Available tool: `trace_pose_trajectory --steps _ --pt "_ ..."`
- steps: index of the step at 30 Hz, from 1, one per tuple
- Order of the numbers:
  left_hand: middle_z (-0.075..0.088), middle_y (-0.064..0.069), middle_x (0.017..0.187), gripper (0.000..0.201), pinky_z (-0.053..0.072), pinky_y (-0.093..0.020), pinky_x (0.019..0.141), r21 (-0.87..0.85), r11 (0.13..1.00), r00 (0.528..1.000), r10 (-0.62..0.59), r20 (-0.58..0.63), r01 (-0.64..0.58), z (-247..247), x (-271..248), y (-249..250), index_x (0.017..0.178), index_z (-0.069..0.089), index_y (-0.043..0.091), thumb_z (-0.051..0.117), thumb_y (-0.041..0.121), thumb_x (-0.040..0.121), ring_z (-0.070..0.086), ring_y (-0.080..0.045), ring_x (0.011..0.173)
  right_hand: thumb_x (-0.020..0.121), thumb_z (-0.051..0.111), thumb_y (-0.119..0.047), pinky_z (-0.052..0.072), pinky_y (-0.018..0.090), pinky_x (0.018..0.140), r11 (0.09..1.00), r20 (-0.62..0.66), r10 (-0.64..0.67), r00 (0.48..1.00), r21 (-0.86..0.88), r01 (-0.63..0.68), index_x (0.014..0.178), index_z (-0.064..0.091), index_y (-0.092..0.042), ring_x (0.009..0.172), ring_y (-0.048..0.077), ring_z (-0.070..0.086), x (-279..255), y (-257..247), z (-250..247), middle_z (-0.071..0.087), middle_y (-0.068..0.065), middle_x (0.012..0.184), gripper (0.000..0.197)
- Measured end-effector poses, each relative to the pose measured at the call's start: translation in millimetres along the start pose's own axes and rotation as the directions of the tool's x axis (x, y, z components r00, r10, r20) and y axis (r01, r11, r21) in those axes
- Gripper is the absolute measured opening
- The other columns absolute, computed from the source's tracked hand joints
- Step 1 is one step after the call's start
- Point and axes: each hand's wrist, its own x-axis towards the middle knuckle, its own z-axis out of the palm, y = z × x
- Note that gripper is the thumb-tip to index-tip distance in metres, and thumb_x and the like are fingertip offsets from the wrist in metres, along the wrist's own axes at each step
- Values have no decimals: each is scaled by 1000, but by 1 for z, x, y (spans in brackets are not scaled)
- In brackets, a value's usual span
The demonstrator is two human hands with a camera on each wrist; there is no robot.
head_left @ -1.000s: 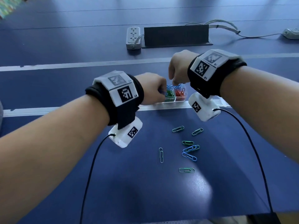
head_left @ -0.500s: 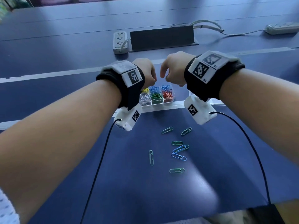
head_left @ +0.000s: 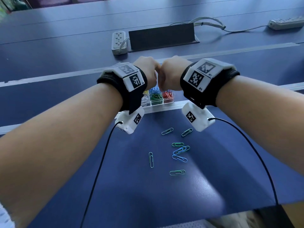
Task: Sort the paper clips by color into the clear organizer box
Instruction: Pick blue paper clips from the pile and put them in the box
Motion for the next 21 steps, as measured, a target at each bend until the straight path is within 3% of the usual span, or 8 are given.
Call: trace_pose_trajectory --steps 2,4,8,12,13,16,18,21 --pt "71 -4 101 34 49 -28 78 -26 1000 1000 -2 -16 1 -1 -1 -2 93 69 25 55 -3 81 64 -23 93 74 74 -15 52 33 78 998 2 -52 999 23 52 74 58 -22 83 24 63 -1 -4 4 68 4 86 17" --pt "71 -2 99 35 50 -28 77 -36 999 1000 1 -20 -2 -3 -3 -4 90 67 28 56 -4 81 64 -21 90 75 75 -16 51 32 81 997 3 -80 997 10 80 73 49 -28 87 23 62 1 -6 7 66 3 88 29" --pt "71 -1 97 34 51 -27 75 -40 999 1000 -4 -12 4 -4 -7 -12 96 68 27 56 0 81 65 -20 88 78 71 -14 40 28 69 991 -9 -115 993 -66 115 72 41 -27 78 19 53 2 -9 8 56 1 81 33" --pt "68 4 95 32 38 -21 69 -25 999 999 -21 -29 20 -6 -14 -21 105 67 27 57 7 82 59 -13 81 83 60 -13 43 28 65 967 18 -181 983 -177 181 82 43 -27 76 22 53 -5 -12 6 57 5 79 23" --pt "68 5 96 31 37 -21 68 -16 1000 999 -26 -28 25 -6 -15 -23 106 67 27 59 9 82 58 -13 81 84 59 -15 43 27 61 958 36 -183 982 -218 186 77 44 -24 73 23 53 -5 -14 7 56 5 75 19" --pt "67 4 104 28 40 -22 73 -6 1000 1000 -26 -13 26 -5 -20 -30 108 65 26 62 15 83 58 -14 86 84 59 -24 41 25 57 941 87 -139 986 -300 159 58 44 -16 67 24 51 -1 -17 9 45 0 60 32" --pt "65 1 111 29 41 -23 78 13 1000 1000 -18 5 18 -4 -22 -34 113 64 24 64 19 83 59 -17 96 84 58 -28 45 28 61 925 112 -147 983 -335 176 65 56 -13 67 25 53 3 -19 9 42 -1 59 24" --pt "62 -1 119 34 43 -26 88 18 1000 999 -22 26 22 -3 -23 -37 118 61 22 65 22 84 57 -19 108 84 57 -27 49 28 65 899 142 -195 971 -369 234 92 71 -9 74 26 60 7 -19 10 51 3 70 25"
